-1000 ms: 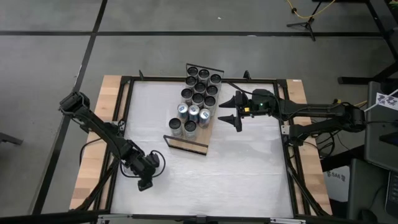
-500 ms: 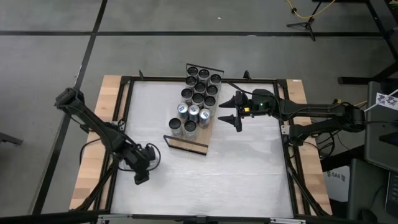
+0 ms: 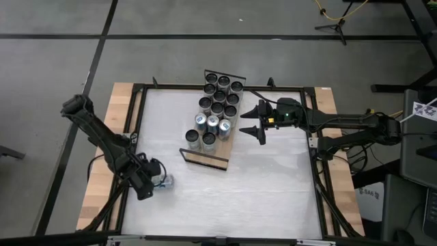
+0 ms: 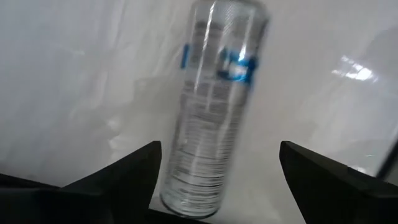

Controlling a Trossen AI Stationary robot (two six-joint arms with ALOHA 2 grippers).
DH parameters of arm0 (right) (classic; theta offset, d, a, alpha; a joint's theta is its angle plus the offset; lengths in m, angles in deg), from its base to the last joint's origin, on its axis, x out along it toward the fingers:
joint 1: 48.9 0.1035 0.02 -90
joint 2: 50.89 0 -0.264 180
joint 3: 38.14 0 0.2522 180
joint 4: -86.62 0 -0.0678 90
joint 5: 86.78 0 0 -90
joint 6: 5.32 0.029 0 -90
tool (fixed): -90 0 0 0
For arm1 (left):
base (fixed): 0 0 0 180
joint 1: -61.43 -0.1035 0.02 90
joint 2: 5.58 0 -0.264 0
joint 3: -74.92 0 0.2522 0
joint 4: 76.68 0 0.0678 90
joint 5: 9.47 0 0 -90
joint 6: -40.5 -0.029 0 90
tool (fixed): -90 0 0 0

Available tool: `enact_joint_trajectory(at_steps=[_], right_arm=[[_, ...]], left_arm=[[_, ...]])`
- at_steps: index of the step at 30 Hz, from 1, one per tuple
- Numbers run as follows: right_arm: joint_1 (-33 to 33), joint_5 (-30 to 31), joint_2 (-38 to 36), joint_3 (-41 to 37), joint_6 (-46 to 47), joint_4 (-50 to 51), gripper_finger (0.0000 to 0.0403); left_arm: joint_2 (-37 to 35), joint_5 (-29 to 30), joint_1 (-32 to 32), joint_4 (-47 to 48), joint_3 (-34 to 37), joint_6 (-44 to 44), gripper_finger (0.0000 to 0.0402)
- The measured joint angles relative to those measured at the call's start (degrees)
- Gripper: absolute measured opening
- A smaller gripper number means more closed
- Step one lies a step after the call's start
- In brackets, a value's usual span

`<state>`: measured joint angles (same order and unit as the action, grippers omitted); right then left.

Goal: Place canned beverage on shelf
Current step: Move the blue soda can to the top right of the table

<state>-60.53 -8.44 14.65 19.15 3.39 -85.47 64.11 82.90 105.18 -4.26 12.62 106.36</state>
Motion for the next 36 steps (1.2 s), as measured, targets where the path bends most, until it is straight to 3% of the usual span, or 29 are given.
enact_joint_trajectory(at_steps=[24,36], right_arm=[[0.0,0.0,0.0,0.0,0.0,0.0,0.0303],[0.0,0.0,0.0,0.0,0.0,0.0,0.0303]], left_arm=[[17.2,-0.8,7.1,-7.5,2.3,2.9,0.032],[19.1,-1.5,6.6,-7.3,2.3,2.9,0.0313]])
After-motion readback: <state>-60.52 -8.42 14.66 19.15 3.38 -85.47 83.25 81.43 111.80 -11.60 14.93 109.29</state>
